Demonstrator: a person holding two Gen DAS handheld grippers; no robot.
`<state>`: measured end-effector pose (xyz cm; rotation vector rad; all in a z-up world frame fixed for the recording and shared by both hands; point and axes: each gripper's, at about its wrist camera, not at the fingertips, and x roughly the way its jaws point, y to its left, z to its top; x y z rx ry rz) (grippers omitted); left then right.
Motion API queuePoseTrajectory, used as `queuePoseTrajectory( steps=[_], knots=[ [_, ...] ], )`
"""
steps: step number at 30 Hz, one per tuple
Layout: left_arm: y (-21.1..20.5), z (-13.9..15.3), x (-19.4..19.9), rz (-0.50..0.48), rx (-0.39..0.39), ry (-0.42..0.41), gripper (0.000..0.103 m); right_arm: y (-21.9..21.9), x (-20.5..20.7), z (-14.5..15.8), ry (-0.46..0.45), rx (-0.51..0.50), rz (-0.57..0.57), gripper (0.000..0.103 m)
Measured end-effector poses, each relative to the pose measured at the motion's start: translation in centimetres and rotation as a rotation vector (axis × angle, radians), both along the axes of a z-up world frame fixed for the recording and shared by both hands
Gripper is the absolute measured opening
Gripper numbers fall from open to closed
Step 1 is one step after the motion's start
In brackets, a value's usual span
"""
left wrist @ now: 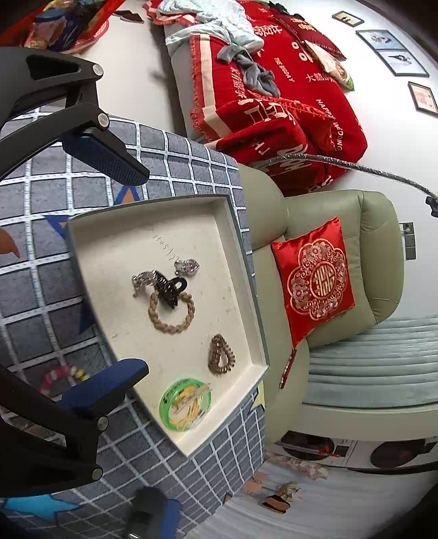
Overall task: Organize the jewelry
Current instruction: 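Withdraw both tools from the tray back over the table, then grasp the silver spiked hair clip with the right tool while the left tool grasps the pink-yellow beaded bracelet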
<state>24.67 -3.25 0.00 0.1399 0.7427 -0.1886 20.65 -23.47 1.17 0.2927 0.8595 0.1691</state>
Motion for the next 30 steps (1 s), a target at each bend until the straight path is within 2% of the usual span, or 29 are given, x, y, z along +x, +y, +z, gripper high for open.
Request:
queuePoseTrajectory(
  steps=[7,14,21,24,29,30],
  knots=[
    [0.4,0.2,-2.9,-0.035,-0.019,0.036,0.103,0.9,-3.5,-1.6,0.077,-0.015,0.023,0.103],
    [0.4,-1.5,-5.8,-0.077,-0.021,0.095,0.103,3.4,-7.0,-4.0,0.13,-0.114,0.077,0.103],
    [0.5,-3.5,-6.2,-0.087,-0.03,0.177,0.103,5.7,-8.2,-5.5,0.148,-0.189,0.111,0.102],
    [0.5,-4.0,-6.0,-0.079,-0.033,0.192,0.103,6.4,-8.3,-5.8,0.137,-0.229,0.121,0.091],
    [0.3,-4.4,-5.5,-0.084,-0.048,0.213,0.103,6.8,-8.2,-6.5,0.139,-0.242,0.115,0.069],
    [0.2,-4.5,-5.3,-0.086,-0.05,0.217,0.103,6.9,-8.2,-6.7,0.137,-0.249,0.112,0.069]
  ],
)
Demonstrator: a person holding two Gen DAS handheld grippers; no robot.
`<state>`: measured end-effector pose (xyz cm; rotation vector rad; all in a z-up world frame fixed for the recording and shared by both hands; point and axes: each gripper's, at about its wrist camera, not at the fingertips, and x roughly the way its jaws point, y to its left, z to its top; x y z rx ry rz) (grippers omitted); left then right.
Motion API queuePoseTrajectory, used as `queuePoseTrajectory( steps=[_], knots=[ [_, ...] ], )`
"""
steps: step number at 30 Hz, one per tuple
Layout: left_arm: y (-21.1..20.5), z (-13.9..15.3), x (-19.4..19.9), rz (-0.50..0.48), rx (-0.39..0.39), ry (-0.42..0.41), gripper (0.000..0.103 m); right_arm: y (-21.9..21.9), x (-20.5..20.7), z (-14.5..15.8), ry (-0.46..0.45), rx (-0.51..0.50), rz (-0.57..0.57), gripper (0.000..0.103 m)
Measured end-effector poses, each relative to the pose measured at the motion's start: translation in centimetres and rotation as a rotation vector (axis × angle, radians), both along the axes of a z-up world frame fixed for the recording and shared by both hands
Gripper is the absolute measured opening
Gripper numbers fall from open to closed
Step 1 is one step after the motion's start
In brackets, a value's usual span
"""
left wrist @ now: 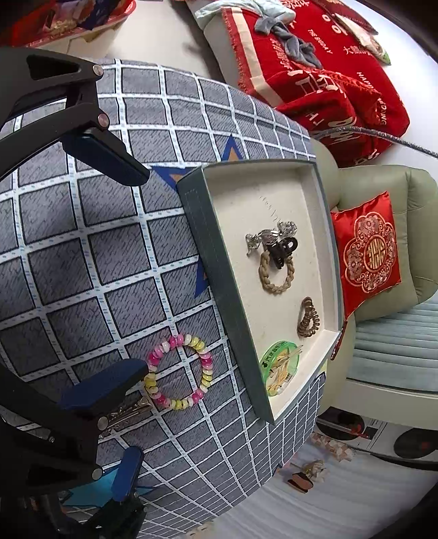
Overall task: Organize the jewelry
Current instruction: 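Grasp the silver spiked hair clip with the right tool while the left tool grasps the pink-yellow beaded bracelet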
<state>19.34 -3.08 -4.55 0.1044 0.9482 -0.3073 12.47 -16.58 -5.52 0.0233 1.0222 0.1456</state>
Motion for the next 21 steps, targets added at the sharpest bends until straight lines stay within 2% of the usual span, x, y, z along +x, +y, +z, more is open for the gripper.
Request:
queuePoseTrajectory(
  steps=[1,3,4,5,7,8,10,16,18,19,20,21],
  knots=[
    [-0.1,-0.1,0.0,-0.002,-0.002,0.004,0.103,0.2,-0.1,0.0,-0.015,-0.015,0.002,0.067],
    [-0.4,-0.3,0.2,-0.005,0.003,0.009,0.103,0.6,-0.2,-0.1,-0.034,-0.046,0.015,0.056],
    [-0.6,-0.4,0.2,-0.007,0.005,0.01,0.103,0.7,-0.3,-0.1,-0.044,-0.065,0.022,0.047],
    [-0.7,-0.4,0.2,-0.009,0.005,0.011,0.103,0.9,-0.4,-0.1,-0.057,-0.091,0.031,0.044],
    [-1.1,-0.5,0.3,-0.018,0.001,0.013,0.103,0.9,-0.5,-0.1,-0.065,-0.087,0.044,0.038],
    [-1.4,-0.5,0.4,-0.022,-0.002,0.015,0.103,0.8,-0.6,-0.1,-0.069,-0.09,0.044,0.029],
    [-2.0,-0.6,0.5,-0.031,-0.007,0.021,0.103,0.6,-0.8,-0.1,-0.075,-0.092,0.046,0.018],
    [-3.9,-1.1,1.6,-0.057,-0.022,0.054,0.099,0.3,-1.6,0.0,-0.081,-0.102,0.064,0.018],
    [-4.3,-1.0,2.1,-0.063,-0.034,0.067,0.087,0.1,-1.7,-0.1,-0.081,-0.096,0.06,0.018],
    [-4.5,-1.0,2.3,-0.064,-0.03,0.072,0.087,0.0,-1.8,0.0,-0.082,-0.094,0.059,0.018],
    [-4.9,-1.0,2.5,-0.069,-0.021,0.069,0.082,0.0,-1.9,0.0,-0.083,-0.093,0.058,0.018],
    [-5.0,-1.0,2.5,-0.073,-0.012,0.064,0.073,-0.1,-2.0,0.0,-0.084,-0.091,0.058,0.018]
  ],
)
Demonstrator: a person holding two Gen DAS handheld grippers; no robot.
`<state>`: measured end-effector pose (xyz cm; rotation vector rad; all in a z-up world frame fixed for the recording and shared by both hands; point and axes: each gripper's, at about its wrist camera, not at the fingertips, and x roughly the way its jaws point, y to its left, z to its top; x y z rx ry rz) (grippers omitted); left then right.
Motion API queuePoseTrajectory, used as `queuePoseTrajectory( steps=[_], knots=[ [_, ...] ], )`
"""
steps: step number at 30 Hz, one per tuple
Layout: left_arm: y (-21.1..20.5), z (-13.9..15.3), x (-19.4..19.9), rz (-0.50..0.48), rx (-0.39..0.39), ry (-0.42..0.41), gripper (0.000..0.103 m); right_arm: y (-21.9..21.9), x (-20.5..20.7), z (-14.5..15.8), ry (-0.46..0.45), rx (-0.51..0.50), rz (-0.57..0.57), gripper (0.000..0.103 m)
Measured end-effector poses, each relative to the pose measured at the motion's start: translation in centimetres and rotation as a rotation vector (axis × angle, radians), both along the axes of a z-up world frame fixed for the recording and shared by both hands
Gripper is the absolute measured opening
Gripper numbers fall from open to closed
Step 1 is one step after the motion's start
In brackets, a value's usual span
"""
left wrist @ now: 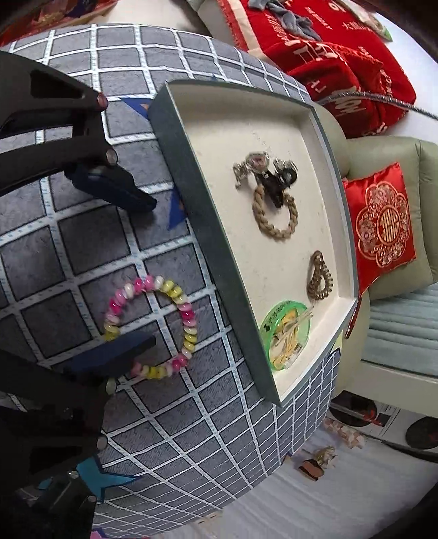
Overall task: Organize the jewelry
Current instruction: 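Grasp the silver spiked hair clip with the right tool while the left tool grasps the pink-yellow beaded bracelet, then carry the spiked clip and beaded bracelet into the white tray with both tools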
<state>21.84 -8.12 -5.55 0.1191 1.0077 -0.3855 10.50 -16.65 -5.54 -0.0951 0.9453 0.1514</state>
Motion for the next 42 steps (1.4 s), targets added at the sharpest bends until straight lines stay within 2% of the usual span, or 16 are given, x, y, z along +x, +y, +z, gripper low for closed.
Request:
queuePoseTrajectory(
  steps=[1,2,3,5,11,21,36,42],
  knots=[
    [-0.3,0.0,0.0,-0.007,0.018,-0.007,0.07,0.0,0.0,0.0,0.0,0.001,0.0,0.018],
    [-0.6,0.1,-0.2,-0.019,0.028,-0.013,0.061,0.0,0.0,0.0,-0.001,0.003,0.001,0.018],
    [-0.8,0.1,-0.3,-0.033,0.032,-0.019,0.044,0.0,0.0,0.0,-0.002,0.004,0.0,0.018],
    [-1.3,0.2,-0.6,-0.065,0.038,-0.025,0.023,0.0,0.0,0.0,-0.003,0.002,0.001,0.018],
    [-0.5,0.4,-1.3,-0.059,-0.041,-0.006,0.023,-0.4,0.1,0.4,0.016,0.007,-0.01,0.018],
    [2.4,2.8,-2.6,-0.012,-0.12,-0.047,0.023,-3.9,0.3,2.3,0.03,0.159,-0.093,0.018],
    [6.2,8.3,-2.1,0.057,-0.181,-0.172,0.023,-5.8,2.2,6.1,-0.025,0.236,-0.122,0.018],
    [7.2,8.5,0.2,0.096,-0.168,-0.184,0.023,-5.9,4.2,7.9,-0.053,0.226,-0.11,0.018]
  ],
)
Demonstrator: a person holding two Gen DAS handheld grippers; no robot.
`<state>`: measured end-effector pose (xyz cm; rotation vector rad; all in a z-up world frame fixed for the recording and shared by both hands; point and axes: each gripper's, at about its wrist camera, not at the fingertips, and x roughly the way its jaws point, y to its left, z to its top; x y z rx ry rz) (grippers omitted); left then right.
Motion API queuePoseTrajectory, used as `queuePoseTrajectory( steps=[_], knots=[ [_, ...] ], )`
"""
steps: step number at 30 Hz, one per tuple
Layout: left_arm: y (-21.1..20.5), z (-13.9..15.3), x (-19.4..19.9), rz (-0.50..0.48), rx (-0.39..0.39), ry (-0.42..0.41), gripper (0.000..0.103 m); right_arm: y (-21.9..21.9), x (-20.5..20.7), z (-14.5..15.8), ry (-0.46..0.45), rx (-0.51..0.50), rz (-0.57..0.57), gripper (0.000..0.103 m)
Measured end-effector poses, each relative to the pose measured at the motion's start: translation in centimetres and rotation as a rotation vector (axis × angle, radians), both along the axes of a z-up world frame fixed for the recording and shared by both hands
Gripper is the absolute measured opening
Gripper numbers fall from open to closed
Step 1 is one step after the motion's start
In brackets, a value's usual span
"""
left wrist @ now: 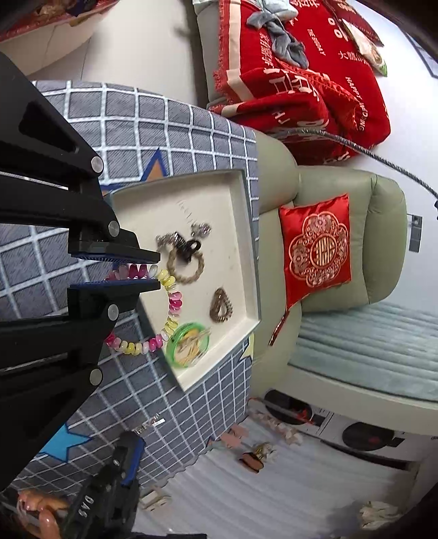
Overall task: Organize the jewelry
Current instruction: 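Carry the spiked clip and beaded bracelet into the white tray with both tools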
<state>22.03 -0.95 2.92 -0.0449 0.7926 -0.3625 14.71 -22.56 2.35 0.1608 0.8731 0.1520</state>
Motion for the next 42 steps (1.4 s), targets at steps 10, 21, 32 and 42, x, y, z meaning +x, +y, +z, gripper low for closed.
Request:
queuePoseTrajectory(
  steps=[10,21,32,42],
  knots=[
    [1.2,-1.8,4.9,0.071,0.01,0.042,0.023,0.2,6.1,0.5,0.008,0.055,0.02,0.018],
    [0.8,-3.5,9.8,0.127,0.048,0.063,0.023,2.4,13.3,-0.8,0.016,0.077,0.041,0.018],
    [-0.2,-5.4,11.4,0.127,0.106,0.077,0.023,3.8,17.0,-4.0,0.058,0.061,0.052,0.018],
    [-0.8,-6.6,11.7,0.116,0.15,0.086,0.023,4.8,18.3,-6.3,0.094,0.046,0.061,0.018]
  ],
)
